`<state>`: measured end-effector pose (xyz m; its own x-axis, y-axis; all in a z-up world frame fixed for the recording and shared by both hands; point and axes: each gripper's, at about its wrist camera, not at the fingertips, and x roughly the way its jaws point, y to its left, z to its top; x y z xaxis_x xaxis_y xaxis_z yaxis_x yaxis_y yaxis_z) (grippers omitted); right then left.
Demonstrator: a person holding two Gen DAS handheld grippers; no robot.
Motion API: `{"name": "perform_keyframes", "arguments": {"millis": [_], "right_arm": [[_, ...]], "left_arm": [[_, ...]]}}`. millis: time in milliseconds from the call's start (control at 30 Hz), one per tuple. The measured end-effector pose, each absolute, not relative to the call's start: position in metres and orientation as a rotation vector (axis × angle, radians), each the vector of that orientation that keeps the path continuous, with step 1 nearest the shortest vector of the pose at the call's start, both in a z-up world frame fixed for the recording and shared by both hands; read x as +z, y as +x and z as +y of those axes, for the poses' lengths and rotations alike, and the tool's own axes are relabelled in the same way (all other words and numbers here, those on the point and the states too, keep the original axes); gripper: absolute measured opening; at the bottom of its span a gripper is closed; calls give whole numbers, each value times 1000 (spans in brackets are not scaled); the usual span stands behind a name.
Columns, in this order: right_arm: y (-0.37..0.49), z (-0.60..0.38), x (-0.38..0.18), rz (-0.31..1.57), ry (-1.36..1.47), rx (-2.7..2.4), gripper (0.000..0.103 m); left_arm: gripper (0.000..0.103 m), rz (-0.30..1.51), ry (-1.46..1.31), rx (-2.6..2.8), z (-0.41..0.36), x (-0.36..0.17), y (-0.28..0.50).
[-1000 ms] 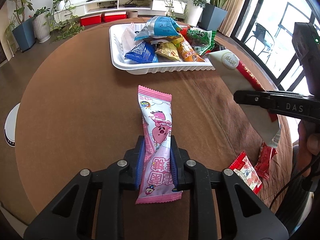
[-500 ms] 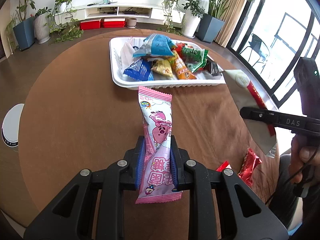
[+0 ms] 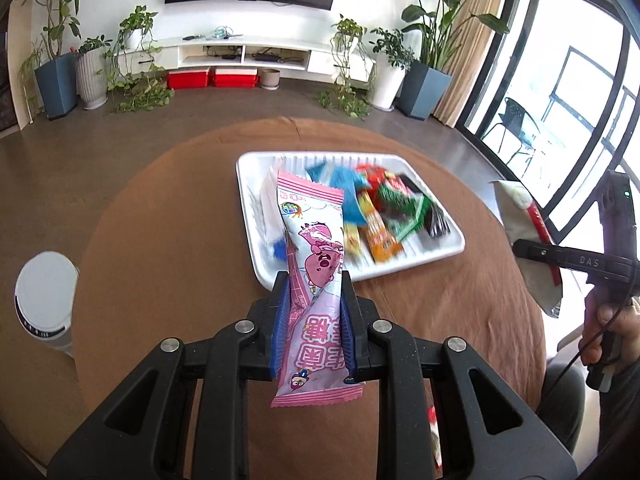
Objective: Organize snacks
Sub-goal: 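Carry the pink packet and white-and-red bar into the tray and open both tools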
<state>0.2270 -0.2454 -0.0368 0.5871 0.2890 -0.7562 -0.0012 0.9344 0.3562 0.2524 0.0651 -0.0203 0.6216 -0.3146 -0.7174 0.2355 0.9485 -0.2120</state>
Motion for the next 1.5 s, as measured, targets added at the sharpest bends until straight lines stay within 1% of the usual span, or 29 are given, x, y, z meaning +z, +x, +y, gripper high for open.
{"name": "perform_keyframes", "arguments": {"millis": [133,300,633,800,967,1500], "right_arm": [[251,-246,-19,914,337,185,15],[291,-223,-7,921,307,225,15],[370,-168,-33,1032,277,272,15],[386,-145,-54,1083,259,287,15],[396,-138,-76,1118,271,265,16],[407,-135,-95,1130,250,245,16]], "left_arm": [[20,834,-113,-315,69,-7,279],[20,849,-111,-322,65,-3,319],[20,921,-68,-324,46,-35,382],[20,956,-83,-325,47,-62,406],[21,981,-68,-337,42,-78,414],[23,1000,-49,-331,29,-103,433]]}}
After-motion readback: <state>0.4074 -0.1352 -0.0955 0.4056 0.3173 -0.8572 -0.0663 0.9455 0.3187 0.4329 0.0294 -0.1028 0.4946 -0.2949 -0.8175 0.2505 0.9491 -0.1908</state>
